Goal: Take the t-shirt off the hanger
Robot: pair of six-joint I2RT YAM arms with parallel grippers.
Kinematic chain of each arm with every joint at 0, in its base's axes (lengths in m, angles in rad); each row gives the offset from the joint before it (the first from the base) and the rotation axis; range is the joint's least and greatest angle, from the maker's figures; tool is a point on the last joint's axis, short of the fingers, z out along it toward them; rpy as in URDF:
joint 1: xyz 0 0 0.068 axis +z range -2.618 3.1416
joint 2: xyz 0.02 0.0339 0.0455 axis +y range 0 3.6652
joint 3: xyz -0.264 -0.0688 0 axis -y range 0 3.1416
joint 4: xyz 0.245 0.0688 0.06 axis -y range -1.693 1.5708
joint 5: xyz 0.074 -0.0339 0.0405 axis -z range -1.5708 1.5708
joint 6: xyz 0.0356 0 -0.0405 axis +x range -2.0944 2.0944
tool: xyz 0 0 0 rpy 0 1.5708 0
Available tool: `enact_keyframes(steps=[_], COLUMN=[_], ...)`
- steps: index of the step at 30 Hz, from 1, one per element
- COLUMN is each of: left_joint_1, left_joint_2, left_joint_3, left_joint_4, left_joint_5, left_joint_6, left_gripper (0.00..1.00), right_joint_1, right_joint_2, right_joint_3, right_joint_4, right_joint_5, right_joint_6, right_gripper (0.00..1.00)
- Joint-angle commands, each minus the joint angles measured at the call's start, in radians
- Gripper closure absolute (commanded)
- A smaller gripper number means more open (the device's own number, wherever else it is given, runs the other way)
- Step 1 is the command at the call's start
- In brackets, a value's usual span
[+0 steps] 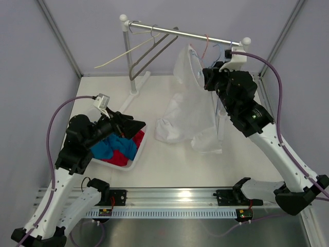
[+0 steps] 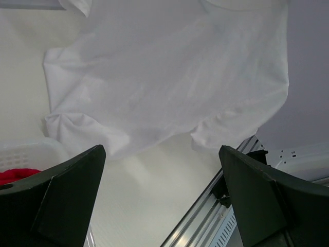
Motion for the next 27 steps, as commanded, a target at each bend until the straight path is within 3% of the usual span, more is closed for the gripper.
enact_keyframes(steps=[1,7,17,22,24,25,27], left_joint_1=[-0.035,-0.125,-0.185,-0.196,-0.199,-0.208,-0.213], left_joint_2=[0.061,0.237,0.476,0.544,0.556,0.555,0.532], left_joint_3=[0.099,0.238,0.491,0.557,0.57,0.57,0.559], left_joint_4=[0.058,0.061,0.057,0.057,0.06,0.058,0.06], left_joint_5=[-0.091,-0.183,-0.378,-0.34,-0.28,-0.277,-0.332], left_joint_6=[0.028,0.067,0.303,0.381,0.392,0.398,0.4], left_gripper=[0.01,0.01,0.01,0.01,0.15,0.45,0.85], right_joint_1=[0.009,0.009,0.009,0.009,0.009,0.011,0.009], right_joint_2=[-0.09,-0.257,-0.444,-0.481,-0.487,-0.49,-0.502], right_joint_3=[-0.037,-0.092,-0.115,-0.138,-0.148,-0.149,-0.163], right_joint_4=[-0.019,-0.046,-0.114,-0.115,-0.114,-0.121,-0.123], right_joint_5=[-0.128,-0.466,-0.642,-0.735,-0.742,-0.736,-0.719], right_joint_6=[0.083,0.16,0.197,0.213,0.217,0.214,0.215], right_gripper=[1.0,1.0,1.0,1.0,1.0,1.0,1.0])
